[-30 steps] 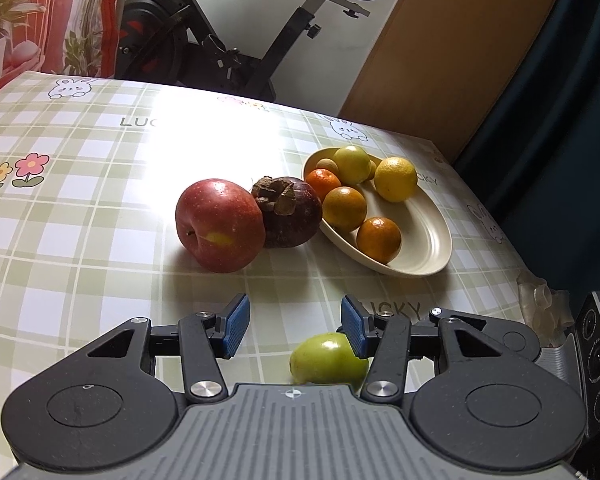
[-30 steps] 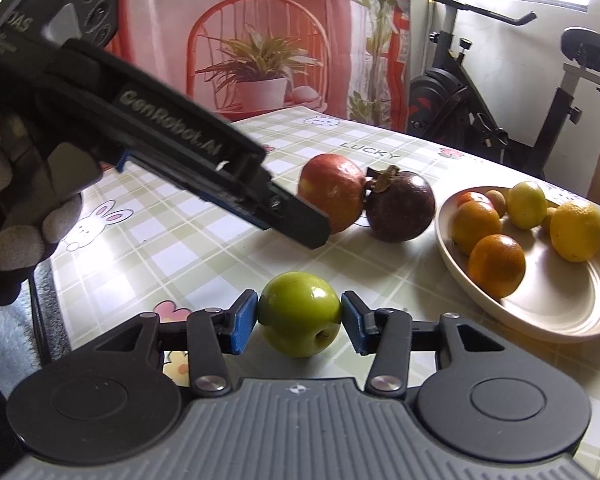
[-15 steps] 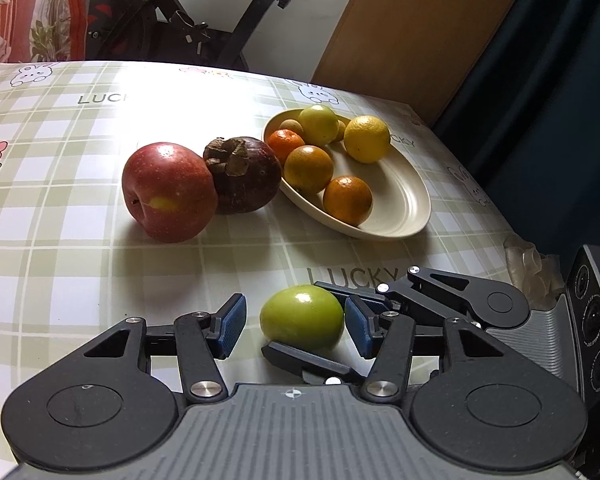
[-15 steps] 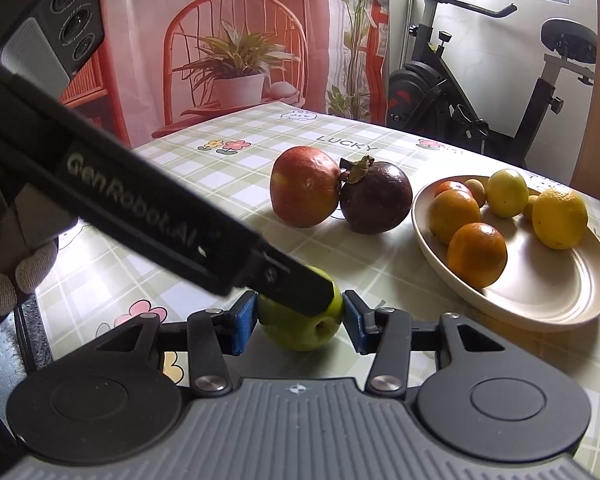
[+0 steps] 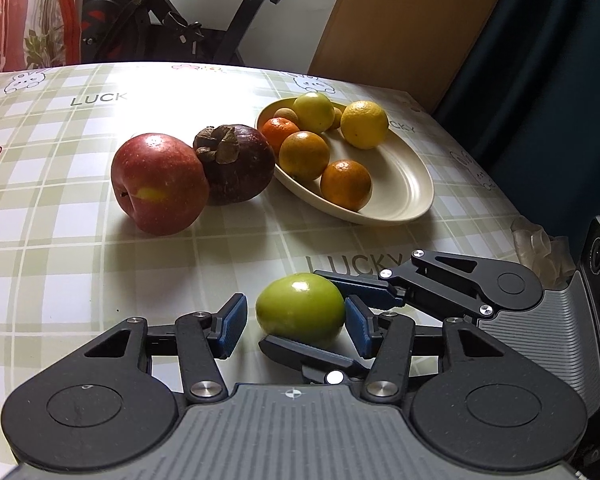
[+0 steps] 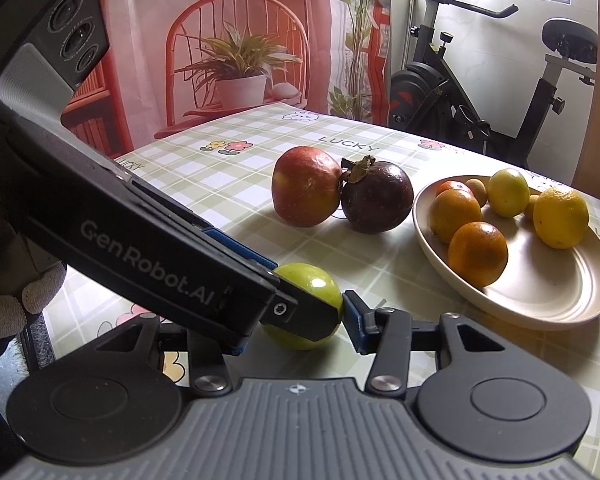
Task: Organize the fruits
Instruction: 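Close the left tool around the second green apple, then carry the green apple with the left tool onto the cream plate, then open the left tool to set the green apple on the plate, then move the left tool to the red apple beside the mangosteen, then close the left tool around the red apple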
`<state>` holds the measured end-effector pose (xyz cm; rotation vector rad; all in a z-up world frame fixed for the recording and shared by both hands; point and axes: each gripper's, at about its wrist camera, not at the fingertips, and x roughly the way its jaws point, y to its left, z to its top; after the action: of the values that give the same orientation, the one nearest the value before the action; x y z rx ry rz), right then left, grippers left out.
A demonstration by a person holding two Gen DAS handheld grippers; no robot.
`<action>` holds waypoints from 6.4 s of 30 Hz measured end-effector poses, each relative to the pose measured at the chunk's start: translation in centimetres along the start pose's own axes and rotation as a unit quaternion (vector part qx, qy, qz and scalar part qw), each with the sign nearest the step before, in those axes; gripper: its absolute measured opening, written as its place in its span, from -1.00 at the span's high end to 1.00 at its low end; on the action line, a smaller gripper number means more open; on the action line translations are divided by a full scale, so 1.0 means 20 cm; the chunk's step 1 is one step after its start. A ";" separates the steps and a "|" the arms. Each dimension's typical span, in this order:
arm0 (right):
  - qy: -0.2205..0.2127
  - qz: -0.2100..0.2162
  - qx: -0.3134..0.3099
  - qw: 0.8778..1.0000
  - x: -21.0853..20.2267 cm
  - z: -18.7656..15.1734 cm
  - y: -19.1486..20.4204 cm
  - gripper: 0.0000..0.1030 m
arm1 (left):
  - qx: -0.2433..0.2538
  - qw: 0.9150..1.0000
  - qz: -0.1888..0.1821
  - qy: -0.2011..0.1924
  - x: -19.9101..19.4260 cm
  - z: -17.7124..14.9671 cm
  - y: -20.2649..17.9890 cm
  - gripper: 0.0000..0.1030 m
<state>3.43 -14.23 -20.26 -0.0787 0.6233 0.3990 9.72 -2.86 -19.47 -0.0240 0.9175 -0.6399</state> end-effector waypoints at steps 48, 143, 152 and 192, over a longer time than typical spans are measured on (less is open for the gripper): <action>-0.085 -0.031 0.098 0.991 -0.18 0.21 -0.37 0.07 | 0.089 0.995 -0.003 -0.048 0.01 0.42 -0.24 0.04; 0.006 -0.039 0.060 0.997 0.27 0.28 0.00 -0.18 | -0.061 0.997 -0.040 -0.030 0.07 0.44 0.56 -0.15; 0.003 -0.043 0.077 0.996 0.28 0.23 -0.02 -0.18 | -0.055 0.997 -0.054 -0.025 0.10 0.42 0.56 -0.20; -0.014 0.013 0.120 0.993 0.17 0.13 -0.09 -0.34 | -0.064 0.994 -0.057 -0.062 0.05 0.12 0.33 -0.25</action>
<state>8.03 -14.24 -20.23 0.1642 0.6406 0.3477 15.32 1.36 -20.54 -0.2309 0.8394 -0.6774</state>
